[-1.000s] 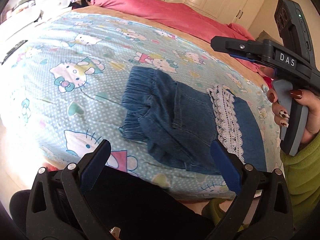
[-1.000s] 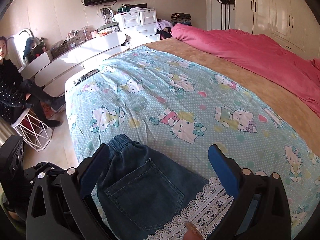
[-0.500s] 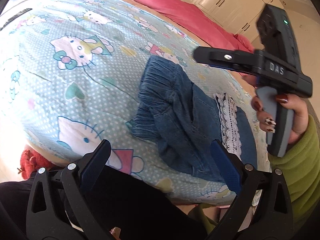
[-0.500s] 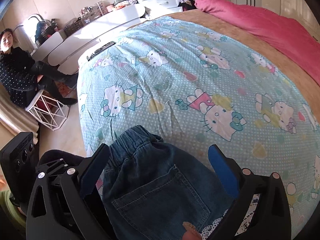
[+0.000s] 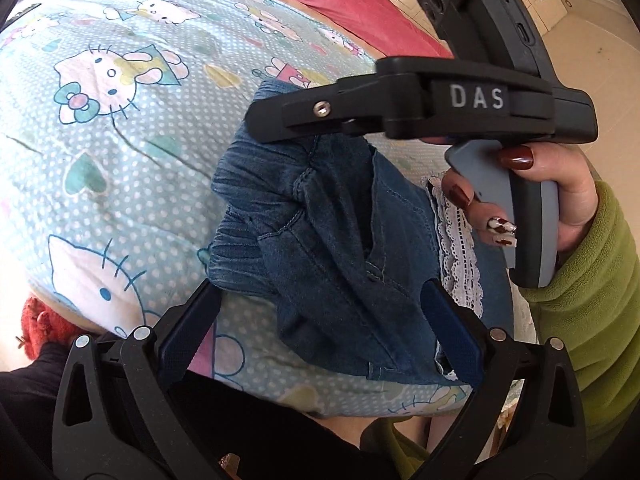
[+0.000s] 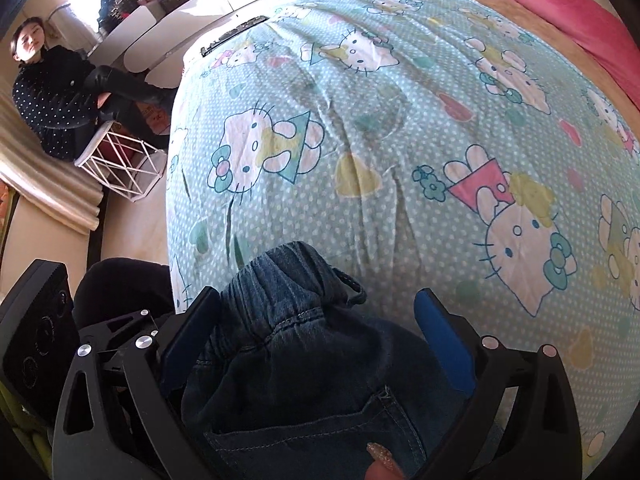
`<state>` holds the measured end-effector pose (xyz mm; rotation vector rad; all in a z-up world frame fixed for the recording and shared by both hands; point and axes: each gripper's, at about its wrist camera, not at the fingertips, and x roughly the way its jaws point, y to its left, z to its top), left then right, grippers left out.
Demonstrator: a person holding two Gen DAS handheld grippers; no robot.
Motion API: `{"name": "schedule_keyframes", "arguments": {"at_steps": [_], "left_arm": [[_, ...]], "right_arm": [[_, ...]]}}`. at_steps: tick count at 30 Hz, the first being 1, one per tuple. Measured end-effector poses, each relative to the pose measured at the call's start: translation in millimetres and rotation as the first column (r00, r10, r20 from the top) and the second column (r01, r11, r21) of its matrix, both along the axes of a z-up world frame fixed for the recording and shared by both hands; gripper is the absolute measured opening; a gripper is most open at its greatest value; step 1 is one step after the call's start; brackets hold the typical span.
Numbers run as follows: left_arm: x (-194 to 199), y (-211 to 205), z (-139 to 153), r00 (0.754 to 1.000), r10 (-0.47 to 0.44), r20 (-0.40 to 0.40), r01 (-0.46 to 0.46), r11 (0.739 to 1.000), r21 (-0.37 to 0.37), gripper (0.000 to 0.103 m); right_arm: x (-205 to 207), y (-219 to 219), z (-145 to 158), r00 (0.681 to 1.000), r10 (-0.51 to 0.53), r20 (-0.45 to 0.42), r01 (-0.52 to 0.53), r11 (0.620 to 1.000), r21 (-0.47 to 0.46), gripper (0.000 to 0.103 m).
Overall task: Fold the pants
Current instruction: 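Grasp the elastic waistband with the right tool and lift it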
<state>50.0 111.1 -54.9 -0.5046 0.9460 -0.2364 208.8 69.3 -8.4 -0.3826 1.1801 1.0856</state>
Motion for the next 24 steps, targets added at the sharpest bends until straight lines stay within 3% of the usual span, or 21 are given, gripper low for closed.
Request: {"name": "schedule_keyframes", "arguments": {"at_steps": [1,4,5,6,10,15,24], "left_arm": [[0,0,0,1.0,0.001,0.001,-0.001,1.0,-0.003,0.093],[-1,1,-1,1.0,0.004,0.007,-0.004,1.0,-0.015,0.093],[0,0,0,1.0,0.003,0.008,-0.003,1.0,-0.012,0.093],[-2,0,0,1.0,0.001,0.009,-0.001,1.0,-0.009,0.093],[-1,-2,1,1.0,0.005,0.005,-0.005,1.0,-0.02,0.093],[-3,4,5,1.0,0.007,0.005,-0.007,1.0,-0.021,0.093],[-9,-2,16,1.0,0.007,0.016,-0.006,0.998,-0.057,0.093]], "right_arm": [[1,1,-3,0.999,0.004,-0.033,-0.004,1.0,0.007,0.084],[4,1,-12,0.994,-0.006,-0.109,0.009,1.0,0.029,0.073],[3,1,-14,0.993,-0.002,-0.115,0.006,0.999,0.037,0.068],[1,1,-15,0.993,0.005,-0.121,0.001,0.999,0.049,0.055],[-5,-4,-7,0.998,-0.014,-0.068,0.018,0.998,0.056,0.041],[-3,-23,9,0.996,-0.032,-0.082,0.042,0.991,0.124,0.032],[-14,-65,42,0.993,-0.059,-0.099,0.081,0.97,0.231,0.031]]}}
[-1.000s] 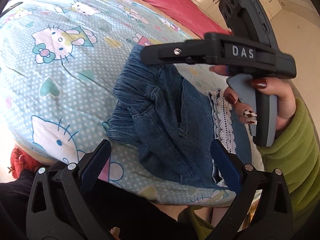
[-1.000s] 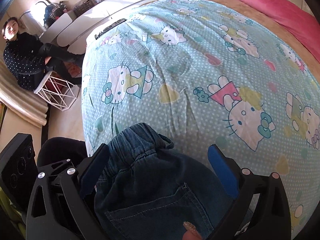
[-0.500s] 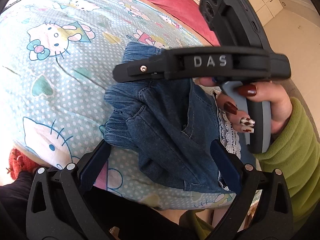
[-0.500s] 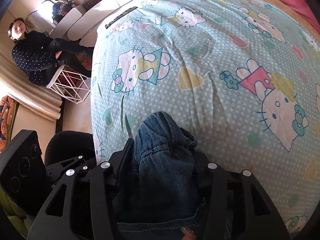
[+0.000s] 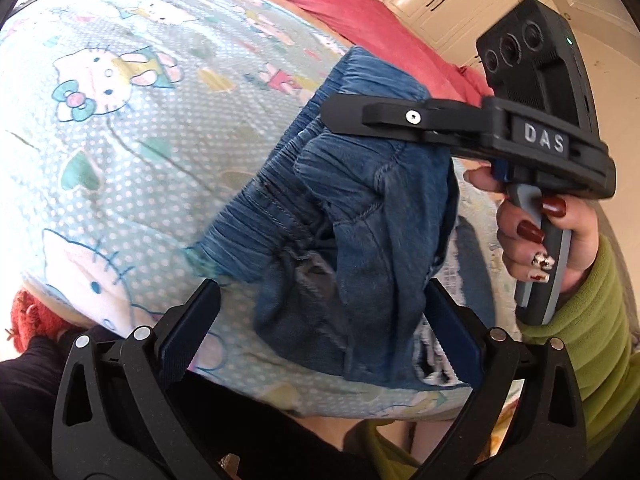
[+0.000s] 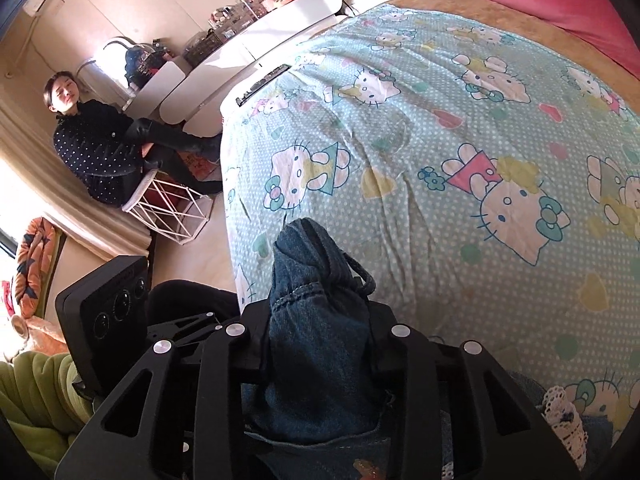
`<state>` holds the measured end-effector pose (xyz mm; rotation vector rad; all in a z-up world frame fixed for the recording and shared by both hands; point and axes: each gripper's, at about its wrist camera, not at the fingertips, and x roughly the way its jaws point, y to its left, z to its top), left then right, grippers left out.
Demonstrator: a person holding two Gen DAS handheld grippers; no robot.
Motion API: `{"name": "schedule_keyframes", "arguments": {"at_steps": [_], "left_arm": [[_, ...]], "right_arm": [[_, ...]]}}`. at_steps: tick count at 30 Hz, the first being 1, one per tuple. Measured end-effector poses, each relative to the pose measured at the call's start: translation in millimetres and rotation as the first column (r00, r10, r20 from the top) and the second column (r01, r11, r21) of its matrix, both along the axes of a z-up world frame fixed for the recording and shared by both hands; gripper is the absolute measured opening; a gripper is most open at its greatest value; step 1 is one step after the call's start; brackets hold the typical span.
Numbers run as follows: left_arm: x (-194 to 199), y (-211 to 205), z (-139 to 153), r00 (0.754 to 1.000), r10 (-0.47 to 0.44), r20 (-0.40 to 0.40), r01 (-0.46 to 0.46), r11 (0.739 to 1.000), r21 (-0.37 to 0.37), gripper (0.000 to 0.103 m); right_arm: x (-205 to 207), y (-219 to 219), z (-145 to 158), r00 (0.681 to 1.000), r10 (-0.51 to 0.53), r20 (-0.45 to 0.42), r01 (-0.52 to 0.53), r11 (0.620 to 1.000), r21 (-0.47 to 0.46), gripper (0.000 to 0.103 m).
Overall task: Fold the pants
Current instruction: 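Grasp the elastic waistband with the right tool and lift it, then fold the waistband over the pants with the right tool and release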
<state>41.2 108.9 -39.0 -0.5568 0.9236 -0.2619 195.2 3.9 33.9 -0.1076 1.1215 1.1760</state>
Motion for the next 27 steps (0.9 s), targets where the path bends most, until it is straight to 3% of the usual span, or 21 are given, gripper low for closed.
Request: {"name": "schedule_keyframes", "arguments": {"at_steps": [5,13,19,24,27], "left_arm": [[2,-21,13,0.998,-0.049,0.03,0.049,0.999,0.004,0.093],[15,-38,21,0.999,-0.032,0.028,0.033,0.999,-0.034,0.093],[27,-56,21,0.995,-0.085,0.055,0.091,0.989,-0.119,0.093],[29,-78,30,0.984,-0.145,0.104,0.156,0.982,-0.109,0.093],[26,-98,37,0.968,-0.213,0.132,0.225,0.97,-0.088,0.093]], "right_arm": [[-6,-21,17,1.0,-0.023,0.019,0.023,0.999,0.037,0.031],[-7,-64,33,0.997,-0.064,0.031,0.061,0.994,0.088,0.031],[-6,-93,39,0.996,-0.086,0.029,0.081,0.987,0.136,0.031],[-5,-123,37,0.993,-0.121,0.014,0.116,0.977,0.178,0.04],[-6,-150,33,0.986,-0.169,-0.003,0.166,0.966,0.197,0.056]]}}
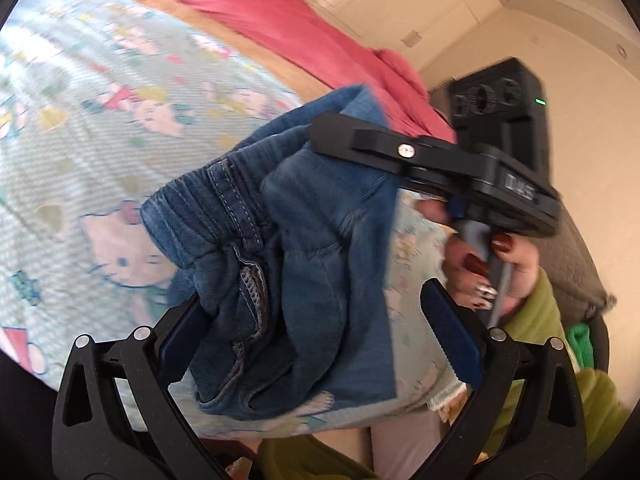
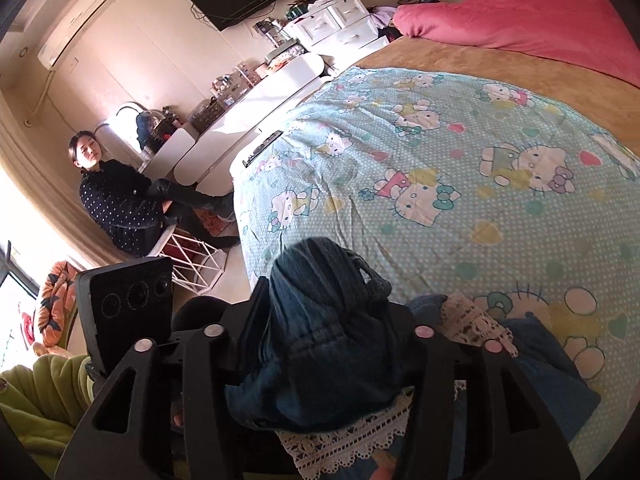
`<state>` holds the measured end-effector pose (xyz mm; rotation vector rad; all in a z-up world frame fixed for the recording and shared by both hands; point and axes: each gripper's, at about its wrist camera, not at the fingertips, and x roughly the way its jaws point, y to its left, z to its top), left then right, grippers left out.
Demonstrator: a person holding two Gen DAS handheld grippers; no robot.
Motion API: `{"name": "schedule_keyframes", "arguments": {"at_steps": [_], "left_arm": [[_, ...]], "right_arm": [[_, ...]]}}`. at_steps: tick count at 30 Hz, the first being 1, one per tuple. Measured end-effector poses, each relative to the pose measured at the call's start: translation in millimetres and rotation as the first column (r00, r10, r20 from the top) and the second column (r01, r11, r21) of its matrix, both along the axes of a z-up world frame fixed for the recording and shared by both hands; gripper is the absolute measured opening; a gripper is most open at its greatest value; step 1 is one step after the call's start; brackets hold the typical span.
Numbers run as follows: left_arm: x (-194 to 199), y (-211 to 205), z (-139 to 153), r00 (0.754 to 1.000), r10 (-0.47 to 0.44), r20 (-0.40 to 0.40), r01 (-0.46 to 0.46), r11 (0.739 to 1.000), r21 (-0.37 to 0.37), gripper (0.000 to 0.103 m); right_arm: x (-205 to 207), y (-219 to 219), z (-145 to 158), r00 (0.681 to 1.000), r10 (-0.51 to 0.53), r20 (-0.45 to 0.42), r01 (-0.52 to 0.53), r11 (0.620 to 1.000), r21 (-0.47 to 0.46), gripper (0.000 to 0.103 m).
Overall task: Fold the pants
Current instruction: 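Fold the waistband over the pants with the right tool and release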
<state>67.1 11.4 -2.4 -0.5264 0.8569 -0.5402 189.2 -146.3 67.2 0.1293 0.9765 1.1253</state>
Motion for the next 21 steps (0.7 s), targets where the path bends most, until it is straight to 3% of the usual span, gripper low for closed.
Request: {"name": "schedule_keyframes", "arguments": {"at_steps": [4,7,10,13,18,21], "left_arm": [[-3,-31,-4,0.994,-0.106,0.006,0.106,0.992,0.063,0.093],[-4,-46,-3,0.985,-0.171,-0.011,0.172,0.982,0.081,0.093],[-4,-57,-9,0.975,-0.219,-0.031,0.221,0.968,0.115,0.093],[-9,-68,-9,0.97,-0.243,-0.026,0.243,0.952,0.188,0.093],[-18,-77,-8,0.965,-0.261,-0.02,0.258,0.939,0.226,0.093],[-26,-84,-8,0.963,-0.27,-0.011,0.264,0.932,0.248,0.093]], "right_arm": [[-1,-54,-13,0.99,-0.143,-0.012,0.142,0.99,-0.01,0.066],[0,-95,-34,0.958,-0.281,-0.046,0.279,0.959,-0.055,0.067],[-15,-124,-46,0.936,-0.347,-0.059,0.343,0.937,-0.071,0.067],[-33,-134,-51,0.926,-0.37,-0.074,0.365,0.928,-0.073,0.076],[-43,-124,-63,0.922,-0.363,-0.135,0.352,0.93,-0.104,0.078],[-42,-108,-75,0.916,-0.364,-0.169,0.336,0.926,-0.172,0.08]]}}
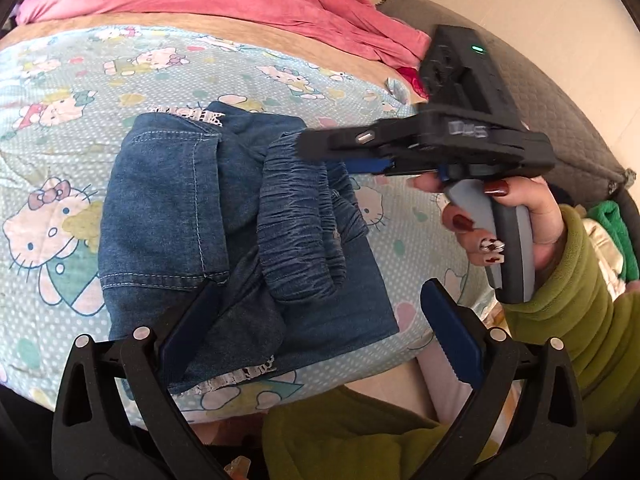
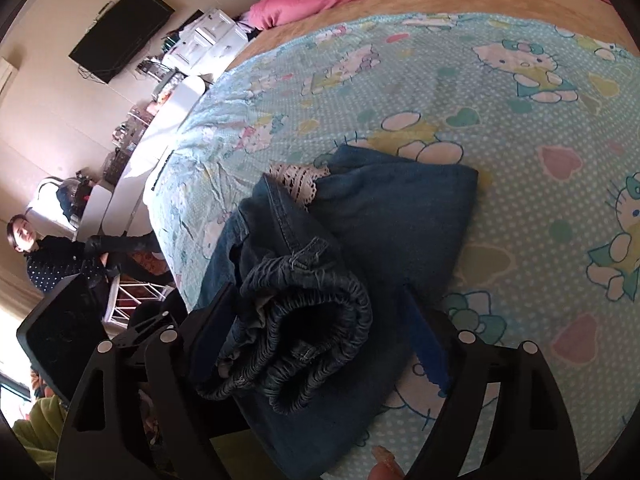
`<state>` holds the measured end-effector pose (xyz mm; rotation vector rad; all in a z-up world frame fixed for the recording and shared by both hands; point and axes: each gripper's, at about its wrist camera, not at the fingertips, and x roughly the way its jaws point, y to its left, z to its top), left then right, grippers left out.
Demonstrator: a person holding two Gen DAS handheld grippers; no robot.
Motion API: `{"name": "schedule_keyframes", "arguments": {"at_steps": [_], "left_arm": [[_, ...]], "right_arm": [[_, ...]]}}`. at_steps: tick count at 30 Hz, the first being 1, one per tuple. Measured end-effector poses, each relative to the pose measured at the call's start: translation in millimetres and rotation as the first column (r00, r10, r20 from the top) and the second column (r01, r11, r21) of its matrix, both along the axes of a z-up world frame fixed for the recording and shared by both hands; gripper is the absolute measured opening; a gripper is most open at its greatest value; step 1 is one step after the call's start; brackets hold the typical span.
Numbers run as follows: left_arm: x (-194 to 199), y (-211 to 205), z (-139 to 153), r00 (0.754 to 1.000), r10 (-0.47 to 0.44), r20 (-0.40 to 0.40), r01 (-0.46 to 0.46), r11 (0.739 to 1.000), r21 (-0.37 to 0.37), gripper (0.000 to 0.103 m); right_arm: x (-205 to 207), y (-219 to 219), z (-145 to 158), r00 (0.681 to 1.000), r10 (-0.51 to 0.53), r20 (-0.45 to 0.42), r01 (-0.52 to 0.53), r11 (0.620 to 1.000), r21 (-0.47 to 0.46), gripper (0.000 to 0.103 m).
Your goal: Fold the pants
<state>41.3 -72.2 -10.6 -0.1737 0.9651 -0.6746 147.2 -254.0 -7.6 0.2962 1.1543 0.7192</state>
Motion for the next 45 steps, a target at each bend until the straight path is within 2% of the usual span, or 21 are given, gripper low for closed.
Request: {"name": "schedule_keyframes", "arguments": {"at_steps": [1,3,5,7,9,12,14,17,21,25,30,33,34,41,45], "left_arm": [[-1,-1,0,1.0,0.001,0.001,-0.001,1.0,0.003,0.093],[-2,-2,-2,1.0,0.006,-0.002,-0.006,1.0,0.006,0.093],[-4,-6,-5,1.0,0.011,-0.003,-0.011,1.0,0.002,0.093],[-5,-6,-4,1.0,0.015,0.004,-0.015,1.0,-0.005,0.093],[-8,-11,-7,1.0,0.014,0.016,-0.014,1.0,-0.001,0.093],[-8,-13,-8,1.0,0.009,0.016,-0.009,1.0,0.001,0.093],[-8,-15,-9,1.0,0.006,0.011,-0.006,1.0,0.008,0.093],[-8,-17,-9,1.0,-0.001,0.007,0.001,1.0,0.021,0.093],[-11,-17,-5,1.0,0.006,0.012,-0.006,0.999,0.032,0.093],[-14,-18,-2,1.0,0.01,0.02,-0.011,0.999,0.049,0.093],[-20,-16,6,0.999,0.026,0.037,-0.029,0.998,0.058,0.093],[-25,-14,14,0.998,0.032,0.048,-0.036,0.997,0.067,0.093],[-26,-13,16,0.998,0.035,0.055,-0.039,0.997,0.072,0.093],[-27,5,29,0.992,0.09,0.089,-0.099,0.99,0.096,0.093],[-20,26,34,0.983,0.157,0.097,-0.168,0.979,0.114,0.093]], "right_arm": [[0,3,-2,1.0,0.005,-0.002,-0.005,1.0,0.003,0.073],[-3,12,0,1.0,0.021,0.023,-0.021,1.0,0.003,0.051],[-8,20,10,0.997,0.042,0.063,-0.046,0.997,0.059,0.041],[-16,24,27,0.991,0.065,0.114,-0.08,0.988,0.135,0.039],[-21,23,39,0.984,0.079,0.16,-0.102,0.985,0.142,0.039],[-12,14,35,0.988,0.054,0.148,-0.072,0.99,0.119,0.039],[-7,4,20,0.994,0.018,0.11,-0.026,0.997,0.076,0.039],[-2,-9,-2,0.998,-0.032,0.054,0.03,0.998,0.049,0.045],[-9,-20,1,0.996,-0.064,0.068,0.061,0.997,0.048,0.057],[-16,-32,22,0.986,-0.108,0.131,0.102,0.993,0.051,0.072],[-28,-43,47,0.968,-0.134,0.213,0.128,0.991,0.044,0.08],[-35,-47,58,0.959,-0.136,0.249,0.131,0.991,0.037,0.082],[-40,-49,63,0.953,-0.14,0.269,0.137,0.99,0.03,0.087],[-58,-49,84,0.923,-0.139,0.359,0.144,0.99,0.013,0.093],[-83,-44,93,0.877,-0.114,0.466,0.161,0.985,-0.062,0.093]]}}
